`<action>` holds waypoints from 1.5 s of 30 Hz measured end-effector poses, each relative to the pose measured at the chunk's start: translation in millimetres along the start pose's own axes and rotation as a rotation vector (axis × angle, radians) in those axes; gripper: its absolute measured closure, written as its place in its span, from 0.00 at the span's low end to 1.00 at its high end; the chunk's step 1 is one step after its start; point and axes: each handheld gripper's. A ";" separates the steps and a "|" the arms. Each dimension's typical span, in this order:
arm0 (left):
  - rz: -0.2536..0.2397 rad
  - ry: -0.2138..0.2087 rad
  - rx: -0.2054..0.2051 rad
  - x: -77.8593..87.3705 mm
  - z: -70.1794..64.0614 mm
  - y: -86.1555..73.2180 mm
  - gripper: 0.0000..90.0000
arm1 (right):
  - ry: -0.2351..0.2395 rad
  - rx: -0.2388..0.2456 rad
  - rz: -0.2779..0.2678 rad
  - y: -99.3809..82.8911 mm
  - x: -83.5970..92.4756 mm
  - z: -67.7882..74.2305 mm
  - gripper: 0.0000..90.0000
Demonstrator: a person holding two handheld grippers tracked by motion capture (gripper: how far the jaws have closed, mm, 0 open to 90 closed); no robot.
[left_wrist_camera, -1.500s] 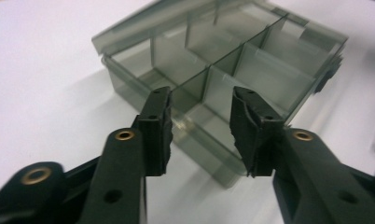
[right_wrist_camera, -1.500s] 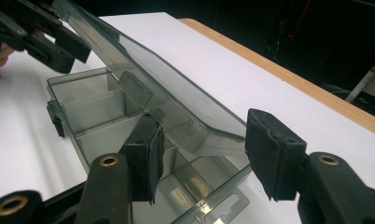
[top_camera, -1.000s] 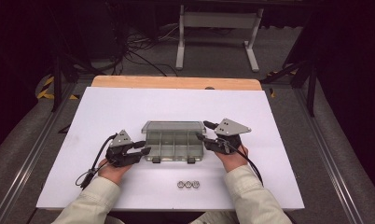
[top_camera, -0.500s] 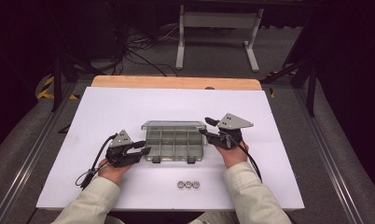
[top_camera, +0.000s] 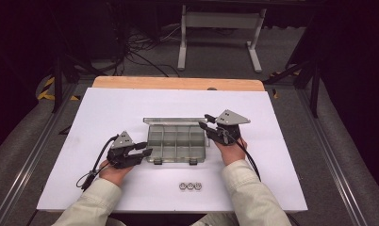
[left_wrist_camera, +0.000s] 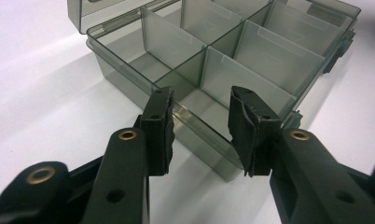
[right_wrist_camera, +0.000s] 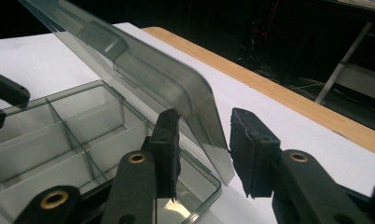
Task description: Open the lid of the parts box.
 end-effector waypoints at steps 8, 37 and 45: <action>0.000 0.001 -0.001 0.0 0.2 0.0 0.67 | -0.037 -0.023 0.003 0.9 -8.3 -3.4 0.74; -0.001 0.000 -0.003 0.0 0.5 0.0 0.67 | -0.046 -0.117 0.074 -17.0 -40.3 -18.5 0.74; -0.001 -0.001 -0.002 -0.1 0.6 0.0 0.67 | -0.038 -0.145 0.109 -25.0 -47.6 -21.5 0.74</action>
Point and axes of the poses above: each handheld gripper's, and its own axes: x roughly backward along the jaws, y roughly out of its top, z roughly to its left, and after that the axes turned 10 degrees about x, right-handed
